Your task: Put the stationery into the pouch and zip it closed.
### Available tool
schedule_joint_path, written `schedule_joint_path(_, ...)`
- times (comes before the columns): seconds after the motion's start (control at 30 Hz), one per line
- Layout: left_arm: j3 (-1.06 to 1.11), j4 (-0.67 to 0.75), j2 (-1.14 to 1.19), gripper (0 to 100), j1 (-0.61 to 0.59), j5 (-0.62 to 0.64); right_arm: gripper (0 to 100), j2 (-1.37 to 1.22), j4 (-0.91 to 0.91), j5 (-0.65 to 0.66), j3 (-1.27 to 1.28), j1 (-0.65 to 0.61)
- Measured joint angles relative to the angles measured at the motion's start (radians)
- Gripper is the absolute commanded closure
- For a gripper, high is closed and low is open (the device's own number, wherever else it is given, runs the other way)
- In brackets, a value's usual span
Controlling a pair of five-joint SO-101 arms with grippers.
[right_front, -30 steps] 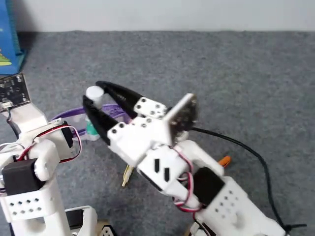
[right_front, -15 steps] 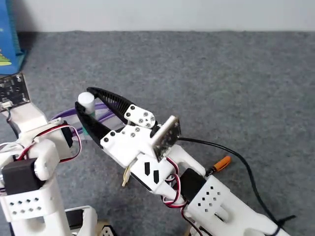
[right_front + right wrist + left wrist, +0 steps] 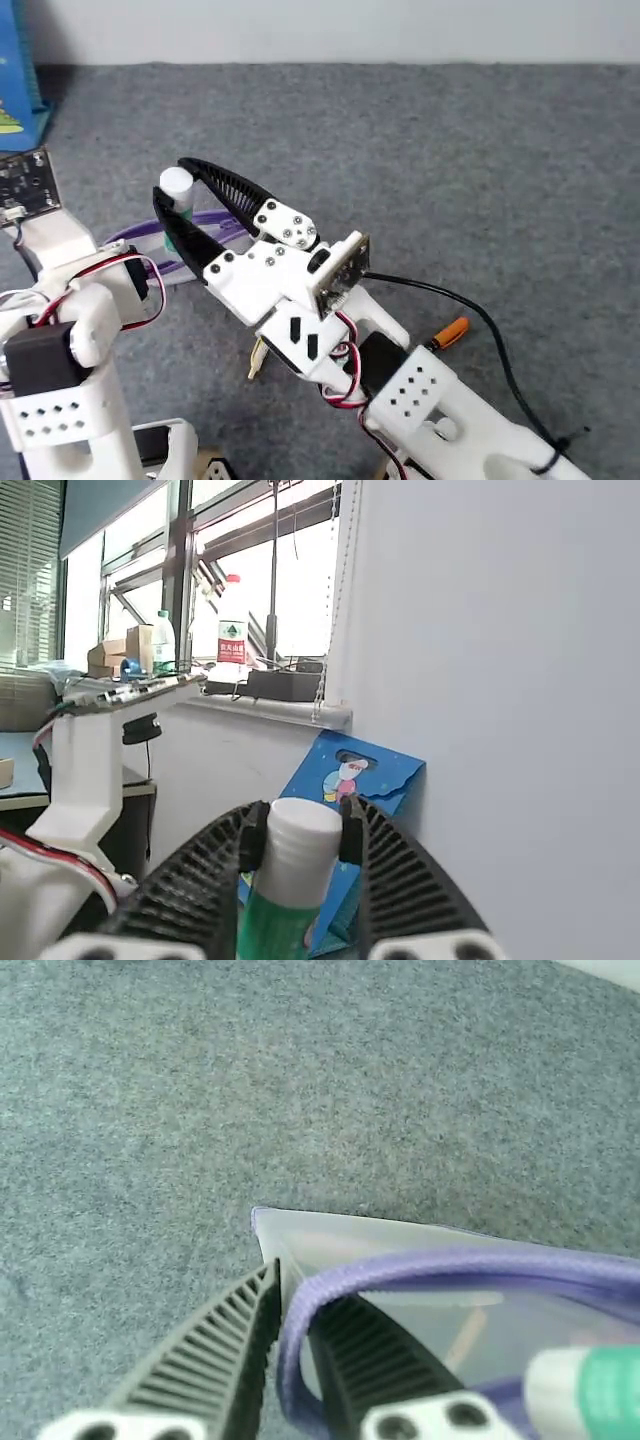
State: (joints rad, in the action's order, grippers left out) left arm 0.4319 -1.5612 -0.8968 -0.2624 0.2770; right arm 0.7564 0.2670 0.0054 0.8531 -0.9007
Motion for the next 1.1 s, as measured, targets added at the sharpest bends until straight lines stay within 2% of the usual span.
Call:
schedule_joint_path(0.27, 0.0, 0.0, 0.0, 99, 0.0, 0.0, 99.1, -0.104, 0.02, 0.003, 0.0, 0.032)
schedule_joint_path(0.63, 0.0, 0.0, 0.0, 99, 0.003, 0.0, 98.7, -0.021, 0.021, 0.003, 0.133, 0.035)
schedule_joint_path(0.7, 0.0, 0.0, 0.0, 99, 0.003, 0.0, 94.1, -0.011, 0.021, 0.003, 0.152, 0.035)
schedule_joint_path(0.8, 0.0, 0.0, 0.0, 99, 0.003, 0.0, 80.6, -0.008, 0.015, 0.003, 0.16, 0.035)
schedule_joint_path(0.87, 0.0, 0.0, 0.0, 99, 0.003, 0.0, 76.4, 0.009, -0.035, 0.003, 0.16, 0.035)
schedule_joint_path(0.97, 0.0, 0.0, 0.0, 99, 0.003, 0.0, 79.2, 0.061, -0.175, -0.018, 0.147, 0.049)
schedule_joint_path(1.1, 0.0, 0.0, 0.0, 99, 0.0, 0.0, 82.2, 0.137, -0.445, -0.169, 0.028, 0.16)
